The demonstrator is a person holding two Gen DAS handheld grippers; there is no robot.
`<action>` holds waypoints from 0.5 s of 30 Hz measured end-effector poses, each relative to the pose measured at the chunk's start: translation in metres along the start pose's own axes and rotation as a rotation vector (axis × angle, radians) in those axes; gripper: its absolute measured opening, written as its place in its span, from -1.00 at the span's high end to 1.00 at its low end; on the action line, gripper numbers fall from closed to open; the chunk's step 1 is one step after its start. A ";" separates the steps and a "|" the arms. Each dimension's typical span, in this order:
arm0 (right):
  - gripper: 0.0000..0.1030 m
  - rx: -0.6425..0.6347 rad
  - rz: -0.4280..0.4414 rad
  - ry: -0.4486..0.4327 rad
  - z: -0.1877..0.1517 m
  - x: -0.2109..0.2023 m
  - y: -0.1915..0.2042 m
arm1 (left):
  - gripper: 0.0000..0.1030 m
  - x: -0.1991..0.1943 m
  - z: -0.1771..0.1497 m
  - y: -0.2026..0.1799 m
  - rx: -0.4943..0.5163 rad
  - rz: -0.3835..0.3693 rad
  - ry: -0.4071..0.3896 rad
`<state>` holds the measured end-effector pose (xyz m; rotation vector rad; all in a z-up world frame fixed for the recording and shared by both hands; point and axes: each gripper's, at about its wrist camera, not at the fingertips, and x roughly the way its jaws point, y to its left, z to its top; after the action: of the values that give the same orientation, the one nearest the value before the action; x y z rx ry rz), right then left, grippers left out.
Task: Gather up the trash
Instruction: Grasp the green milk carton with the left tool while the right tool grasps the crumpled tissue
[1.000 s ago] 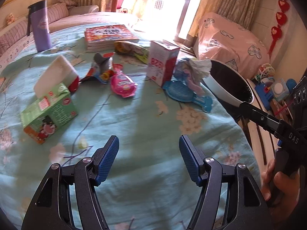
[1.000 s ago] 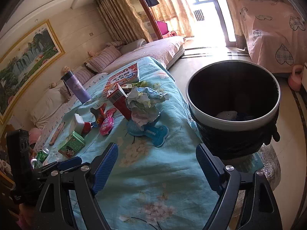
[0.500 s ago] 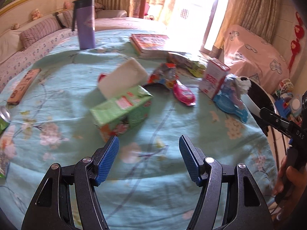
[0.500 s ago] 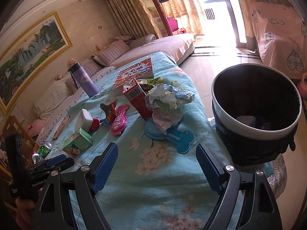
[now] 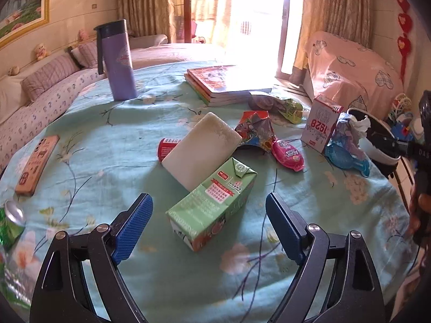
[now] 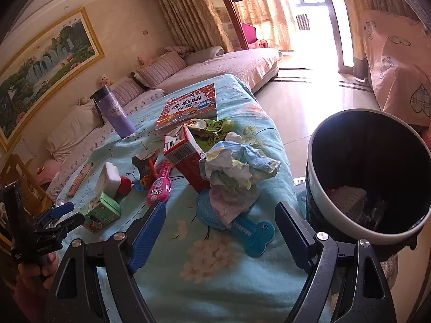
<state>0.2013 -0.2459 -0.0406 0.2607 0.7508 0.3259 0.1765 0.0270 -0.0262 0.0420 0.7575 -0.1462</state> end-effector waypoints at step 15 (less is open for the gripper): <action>0.51 -0.037 0.007 0.053 0.017 0.039 -0.014 | 0.04 0.010 -0.007 -0.043 0.150 -0.031 0.030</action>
<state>0.2430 -0.2455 -0.0579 0.2206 0.7958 0.3542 0.1726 -0.0157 -0.0368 0.1749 0.7759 -0.2319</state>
